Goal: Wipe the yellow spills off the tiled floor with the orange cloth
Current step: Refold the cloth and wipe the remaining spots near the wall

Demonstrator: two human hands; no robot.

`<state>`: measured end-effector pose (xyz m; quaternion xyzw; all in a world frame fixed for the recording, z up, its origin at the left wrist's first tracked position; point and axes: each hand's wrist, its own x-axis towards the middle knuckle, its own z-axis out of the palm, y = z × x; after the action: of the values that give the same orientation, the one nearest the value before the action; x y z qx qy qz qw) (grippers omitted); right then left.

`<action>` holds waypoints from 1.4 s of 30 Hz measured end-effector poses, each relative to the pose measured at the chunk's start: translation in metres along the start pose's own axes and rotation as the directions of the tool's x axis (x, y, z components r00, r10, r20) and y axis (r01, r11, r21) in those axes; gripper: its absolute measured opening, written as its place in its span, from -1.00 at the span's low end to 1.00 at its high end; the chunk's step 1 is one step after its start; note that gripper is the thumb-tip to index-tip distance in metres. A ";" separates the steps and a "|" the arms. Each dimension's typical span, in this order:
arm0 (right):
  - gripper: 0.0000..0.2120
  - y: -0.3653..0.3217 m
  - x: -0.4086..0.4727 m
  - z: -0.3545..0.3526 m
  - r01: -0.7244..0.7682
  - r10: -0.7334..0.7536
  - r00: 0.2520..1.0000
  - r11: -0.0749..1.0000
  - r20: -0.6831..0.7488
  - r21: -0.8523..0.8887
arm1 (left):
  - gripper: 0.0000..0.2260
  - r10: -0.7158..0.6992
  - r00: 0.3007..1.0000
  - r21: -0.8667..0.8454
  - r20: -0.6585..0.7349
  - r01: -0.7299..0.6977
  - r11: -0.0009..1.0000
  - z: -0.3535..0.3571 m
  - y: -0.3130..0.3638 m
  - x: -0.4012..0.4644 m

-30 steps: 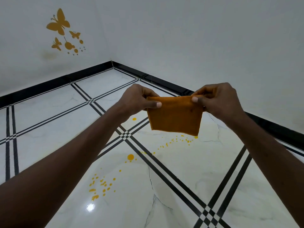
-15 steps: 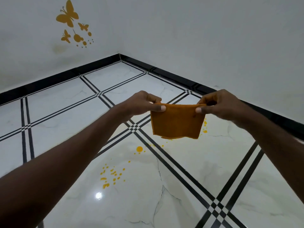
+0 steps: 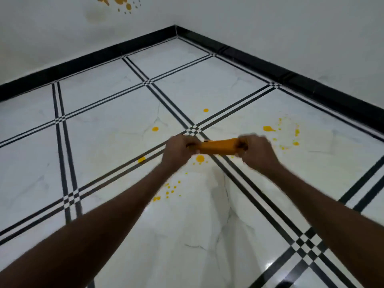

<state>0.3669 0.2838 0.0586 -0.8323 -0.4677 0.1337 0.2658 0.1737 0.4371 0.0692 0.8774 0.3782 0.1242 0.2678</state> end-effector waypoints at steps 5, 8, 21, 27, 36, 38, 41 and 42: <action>-0.93 0.026 -0.067 0.110 0.097 0.013 0.936 0.951 0.352 -0.292 | -0.70 -0.137 0.914 0.275 0.381 0.030 0.961 0.061 -0.084 -0.073; -0.88 0.012 -0.067 0.144 0.223 -0.189 0.973 0.914 0.132 -0.338 | -0.73 -0.224 0.940 0.308 0.257 0.140 0.941 0.041 -0.121 -0.084; -0.20 0.000 -0.077 0.238 -0.109 0.121 0.993 0.920 0.007 -0.377 | -0.41 -0.476 0.872 0.450 0.115 0.382 0.807 0.011 -0.239 -0.123; -0.18 -0.052 -0.074 0.291 0.473 -0.401 0.870 0.843 0.286 -0.258 | -0.39 -0.377 0.924 0.465 0.061 0.308 0.830 0.022 -0.267 -0.104; -0.18 -0.066 -0.044 0.292 0.110 -0.087 0.993 0.932 0.082 -0.344 | -0.25 -0.383 0.923 0.398 -0.045 0.369 0.840 0.021 -0.326 -0.107; -0.19 -0.102 -0.026 0.323 0.359 -0.304 0.927 0.889 0.218 -0.284 | -0.29 -0.357 0.933 0.374 -0.052 0.349 0.859 0.019 -0.335 -0.109; -0.21 -0.120 0.031 0.338 0.354 -0.288 0.929 0.876 0.232 -0.329 | -0.33 -0.316 0.946 0.370 -0.073 0.320 0.872 0.021 -0.339 -0.110; -0.21 -0.116 0.033 0.333 0.272 -0.215 0.956 0.900 0.198 -0.340 | -0.33 -0.334 0.940 0.371 -0.068 0.335 0.866 0.022 -0.337 -0.110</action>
<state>0.1458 0.4666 -0.1488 -0.7888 -0.6042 0.0747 0.0845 -0.0936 0.5405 -0.1406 0.8335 0.5412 0.0016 0.1112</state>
